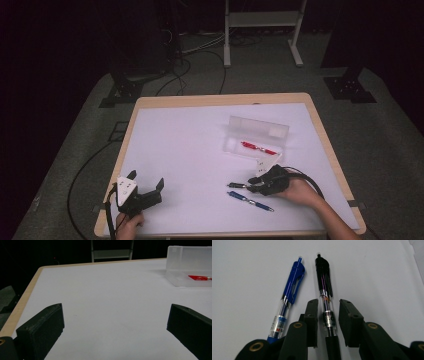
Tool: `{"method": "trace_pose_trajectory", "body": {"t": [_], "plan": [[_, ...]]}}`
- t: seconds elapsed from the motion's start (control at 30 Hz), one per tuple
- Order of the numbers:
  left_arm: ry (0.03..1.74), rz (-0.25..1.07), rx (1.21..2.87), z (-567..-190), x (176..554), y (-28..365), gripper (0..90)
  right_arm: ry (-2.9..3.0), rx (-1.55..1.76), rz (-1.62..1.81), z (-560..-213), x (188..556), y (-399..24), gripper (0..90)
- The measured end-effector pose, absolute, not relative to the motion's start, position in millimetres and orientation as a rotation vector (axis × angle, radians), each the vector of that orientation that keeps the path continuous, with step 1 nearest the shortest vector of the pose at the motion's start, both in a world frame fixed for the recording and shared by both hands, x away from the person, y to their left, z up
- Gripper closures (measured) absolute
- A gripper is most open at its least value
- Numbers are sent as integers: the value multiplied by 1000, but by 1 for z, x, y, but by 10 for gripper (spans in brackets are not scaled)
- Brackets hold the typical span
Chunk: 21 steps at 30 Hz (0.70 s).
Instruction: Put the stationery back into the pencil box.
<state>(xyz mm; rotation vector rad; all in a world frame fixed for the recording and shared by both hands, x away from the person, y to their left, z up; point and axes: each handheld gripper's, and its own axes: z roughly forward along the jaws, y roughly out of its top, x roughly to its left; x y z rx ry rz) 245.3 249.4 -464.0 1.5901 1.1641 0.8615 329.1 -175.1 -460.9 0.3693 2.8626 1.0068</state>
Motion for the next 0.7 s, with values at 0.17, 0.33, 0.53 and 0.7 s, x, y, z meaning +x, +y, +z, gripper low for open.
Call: {"method": "trace_pose_trajectory", "body": {"t": [0.17, 0.33, 0.53, 0.7], "plan": [[1164, 861, 1590, -464, 245, 249, 4, 2876, 360, 1004, -462, 329, -174, 746], [1164, 862, 1590, -464, 245, 249, 4, 2880, 367, 1012, -462, 329, -174, 772], [1164, 861, 1590, -464, 245, 250, 4, 2893, 369, 1023, -461, 330, -175, 784], [1165, 860, 1590, -464, 245, 250, 4, 2877, 358, 1030, -456, 330, -177, 784]]}}
